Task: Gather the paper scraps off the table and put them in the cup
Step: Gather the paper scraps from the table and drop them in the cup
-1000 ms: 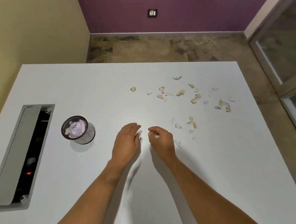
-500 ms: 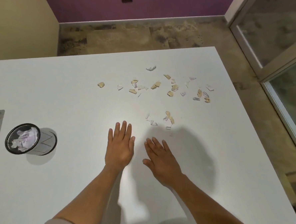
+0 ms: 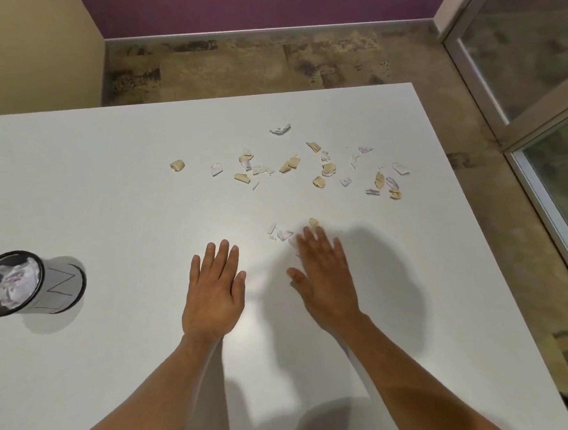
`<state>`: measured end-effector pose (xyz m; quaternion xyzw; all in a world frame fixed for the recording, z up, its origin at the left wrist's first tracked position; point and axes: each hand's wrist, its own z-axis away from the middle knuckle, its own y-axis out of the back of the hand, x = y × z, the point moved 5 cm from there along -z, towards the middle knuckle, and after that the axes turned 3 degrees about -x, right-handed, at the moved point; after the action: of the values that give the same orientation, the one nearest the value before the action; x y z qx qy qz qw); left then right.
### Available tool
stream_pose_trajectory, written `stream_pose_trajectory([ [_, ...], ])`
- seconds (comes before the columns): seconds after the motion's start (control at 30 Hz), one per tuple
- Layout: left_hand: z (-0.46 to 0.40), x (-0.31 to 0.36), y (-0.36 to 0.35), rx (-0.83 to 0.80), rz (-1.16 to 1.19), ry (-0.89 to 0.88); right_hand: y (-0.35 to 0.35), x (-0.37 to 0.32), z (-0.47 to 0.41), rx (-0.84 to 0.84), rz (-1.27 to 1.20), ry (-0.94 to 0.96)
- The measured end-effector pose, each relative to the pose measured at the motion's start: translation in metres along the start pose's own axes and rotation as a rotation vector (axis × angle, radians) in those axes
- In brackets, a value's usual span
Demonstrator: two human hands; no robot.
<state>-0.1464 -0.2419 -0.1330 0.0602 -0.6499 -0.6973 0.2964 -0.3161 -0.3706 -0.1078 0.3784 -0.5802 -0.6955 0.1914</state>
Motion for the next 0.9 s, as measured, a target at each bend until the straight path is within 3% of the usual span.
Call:
stream_pose_trajectory([
  [0.2,-0.001,-0.001,-0.002,0.011,-0.003,0.009,0.02,0.096,0.055,0.274,-0.125,-0.672],
  [0.43,-0.001,-0.001,-0.003,0.014,-0.012,0.008,0.025,0.166,0.086,0.245,-0.076,-1.011],
  [0.53,-0.001,-0.002,-0.005,0.015,-0.019,0.013,0.022,0.169,0.078,0.163,-0.032,-0.955],
  [0.9,-0.001,-0.002,-0.004,0.023,-0.004,0.016,-0.006,0.061,0.021,-0.08,-0.018,-0.341],
])
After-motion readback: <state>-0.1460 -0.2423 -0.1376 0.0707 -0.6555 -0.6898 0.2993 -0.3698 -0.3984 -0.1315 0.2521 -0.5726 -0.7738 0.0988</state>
